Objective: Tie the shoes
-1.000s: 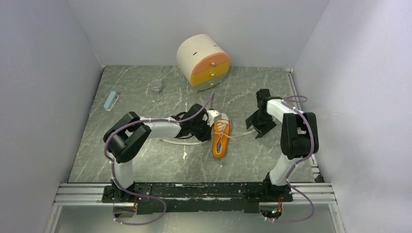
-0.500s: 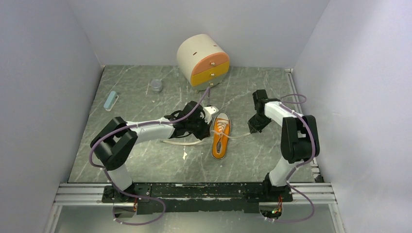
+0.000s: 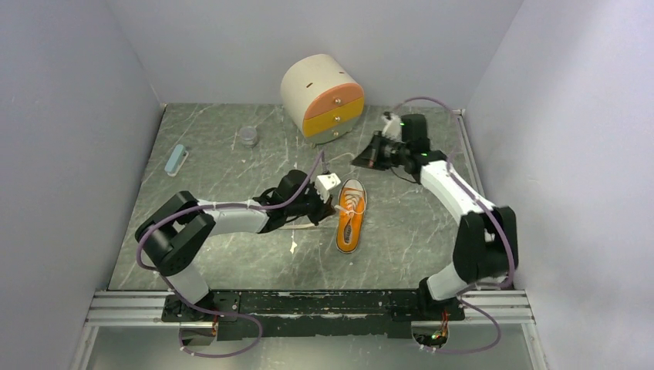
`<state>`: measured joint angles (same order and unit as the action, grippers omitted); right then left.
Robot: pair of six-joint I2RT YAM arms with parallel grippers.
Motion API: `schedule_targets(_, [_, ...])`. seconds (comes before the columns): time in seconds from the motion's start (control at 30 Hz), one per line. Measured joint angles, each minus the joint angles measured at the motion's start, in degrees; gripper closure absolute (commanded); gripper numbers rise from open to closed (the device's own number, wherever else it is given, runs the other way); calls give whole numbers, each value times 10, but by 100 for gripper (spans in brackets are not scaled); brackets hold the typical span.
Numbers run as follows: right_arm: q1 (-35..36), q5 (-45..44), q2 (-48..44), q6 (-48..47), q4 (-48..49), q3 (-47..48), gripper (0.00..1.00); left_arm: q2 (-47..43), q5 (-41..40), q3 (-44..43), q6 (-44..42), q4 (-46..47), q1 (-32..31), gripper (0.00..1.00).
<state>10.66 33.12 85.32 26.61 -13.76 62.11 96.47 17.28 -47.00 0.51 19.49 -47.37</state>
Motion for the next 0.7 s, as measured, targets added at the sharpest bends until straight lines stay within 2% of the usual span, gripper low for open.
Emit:
schedule_targets(0.2, [104, 115, 115, -3, 54, 48, 100, -15, 7, 62, -79, 118, -1, 95])
schedule_targets(0.43, [155, 183, 215, -18, 38, 118, 100, -12, 37, 91, -185, 220, -1, 95])
schedule_targets(0.7, [202, 206, 306, -88, -93, 217, 98, 28, 58, 58, -254, 263, -1, 95])
